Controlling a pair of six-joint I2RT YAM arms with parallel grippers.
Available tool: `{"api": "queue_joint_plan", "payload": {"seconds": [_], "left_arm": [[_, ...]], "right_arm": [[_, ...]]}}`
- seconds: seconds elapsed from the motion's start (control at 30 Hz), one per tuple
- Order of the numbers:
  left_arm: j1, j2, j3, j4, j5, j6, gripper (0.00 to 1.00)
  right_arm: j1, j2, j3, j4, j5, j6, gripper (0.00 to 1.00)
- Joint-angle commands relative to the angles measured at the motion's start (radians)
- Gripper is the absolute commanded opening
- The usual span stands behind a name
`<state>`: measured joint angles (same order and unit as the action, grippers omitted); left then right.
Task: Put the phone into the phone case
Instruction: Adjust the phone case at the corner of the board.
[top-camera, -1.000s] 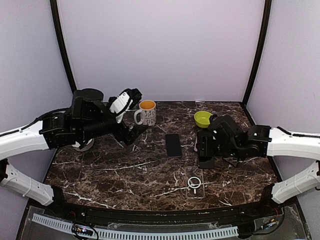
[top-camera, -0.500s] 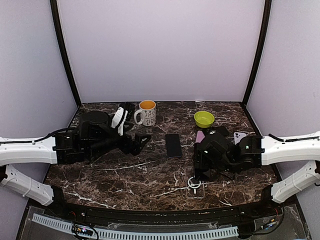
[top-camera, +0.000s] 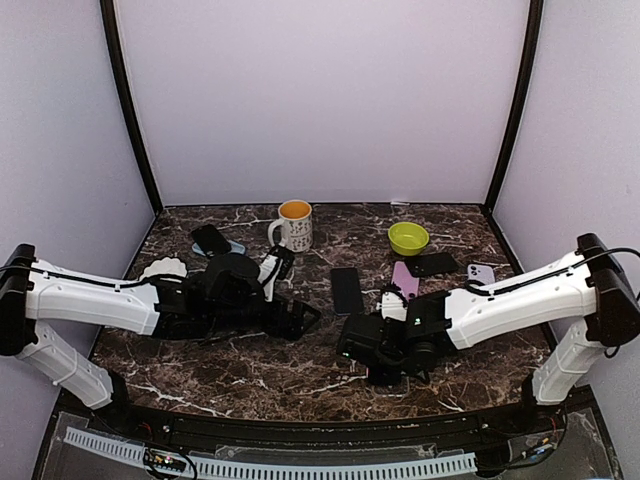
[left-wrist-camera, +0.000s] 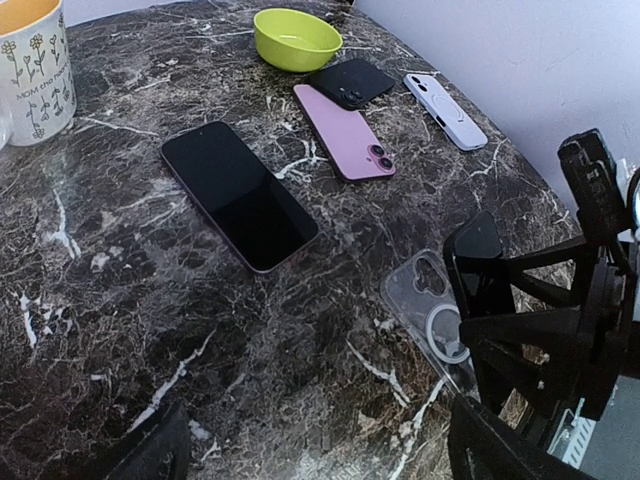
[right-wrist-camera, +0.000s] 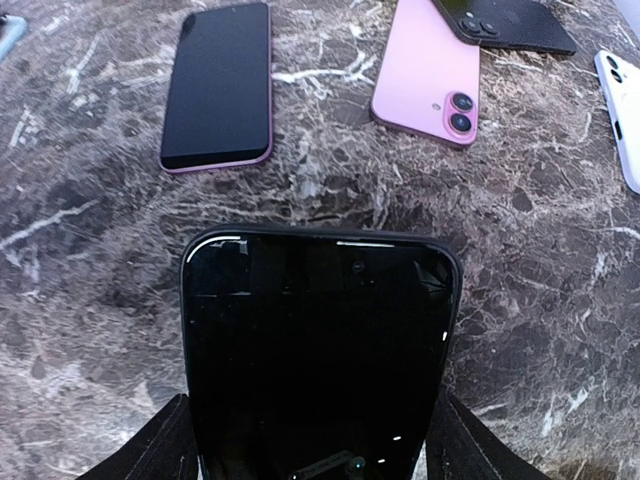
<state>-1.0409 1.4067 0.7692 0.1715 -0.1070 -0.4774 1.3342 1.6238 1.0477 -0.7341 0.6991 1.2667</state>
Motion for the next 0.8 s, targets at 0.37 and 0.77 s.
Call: {"api": "queue_joint_plan", "payload": {"seconds": [0.37, 0.77], "left_arm": [[0.003, -0.005, 0.221, -0.162, -0.127, 0.172, 0.97], [0.144, 0.044, 0.239, -0.167, -0.084, 0.142, 0.99]], "right_arm": [[-0.005, -0.047, -0.068, 0.033, 0.077, -0.045, 0.25], [-0.064, -0.026, -0.086, 0.145, -0.006, -0.198, 0.23]]}}
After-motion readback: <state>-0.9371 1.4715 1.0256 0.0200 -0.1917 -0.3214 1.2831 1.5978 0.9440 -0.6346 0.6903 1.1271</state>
